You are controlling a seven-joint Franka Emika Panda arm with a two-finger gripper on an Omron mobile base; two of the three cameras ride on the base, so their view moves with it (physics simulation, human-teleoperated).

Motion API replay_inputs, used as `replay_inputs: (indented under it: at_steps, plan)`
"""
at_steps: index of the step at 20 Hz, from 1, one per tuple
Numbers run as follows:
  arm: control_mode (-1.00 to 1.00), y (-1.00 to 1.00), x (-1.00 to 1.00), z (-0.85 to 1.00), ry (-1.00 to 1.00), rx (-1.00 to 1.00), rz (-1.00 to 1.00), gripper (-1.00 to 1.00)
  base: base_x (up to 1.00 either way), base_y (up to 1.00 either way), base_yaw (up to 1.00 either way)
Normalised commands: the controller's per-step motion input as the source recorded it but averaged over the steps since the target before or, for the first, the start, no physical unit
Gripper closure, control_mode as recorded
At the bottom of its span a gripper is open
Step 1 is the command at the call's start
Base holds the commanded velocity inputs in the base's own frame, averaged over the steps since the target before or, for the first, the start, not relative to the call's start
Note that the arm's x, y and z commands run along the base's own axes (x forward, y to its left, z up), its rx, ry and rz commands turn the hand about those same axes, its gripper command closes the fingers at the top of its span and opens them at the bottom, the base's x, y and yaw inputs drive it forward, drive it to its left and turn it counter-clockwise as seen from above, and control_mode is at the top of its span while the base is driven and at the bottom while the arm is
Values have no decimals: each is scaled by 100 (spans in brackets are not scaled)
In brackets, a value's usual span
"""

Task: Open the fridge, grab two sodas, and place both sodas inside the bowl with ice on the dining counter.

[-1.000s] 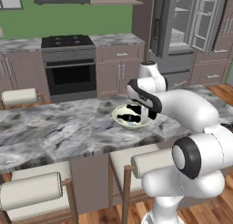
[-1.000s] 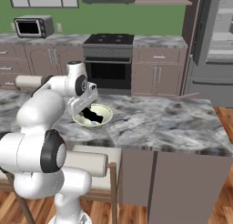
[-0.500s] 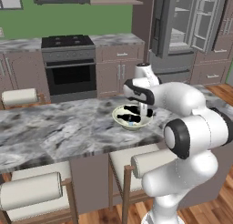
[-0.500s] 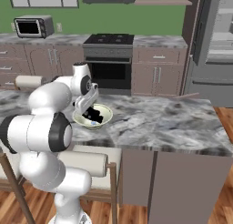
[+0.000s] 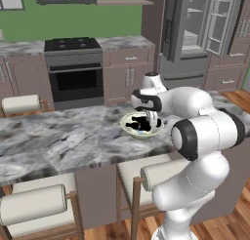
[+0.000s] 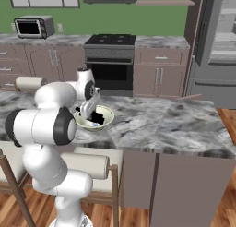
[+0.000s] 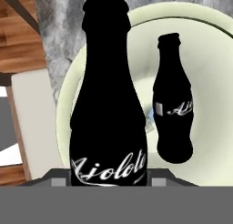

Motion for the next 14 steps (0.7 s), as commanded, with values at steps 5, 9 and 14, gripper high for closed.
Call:
replay_inputs:
  at_steps: [5, 9, 14]
  plan:
    - [-100, 0, 10, -19, 0, 0, 6, 100, 0, 0, 0]
    - [-100, 0, 14, -13, 0, 0, 5, 100, 0, 0, 0]
    - [-100, 2, 10, -14, 0, 0, 3, 100, 0, 0, 0]
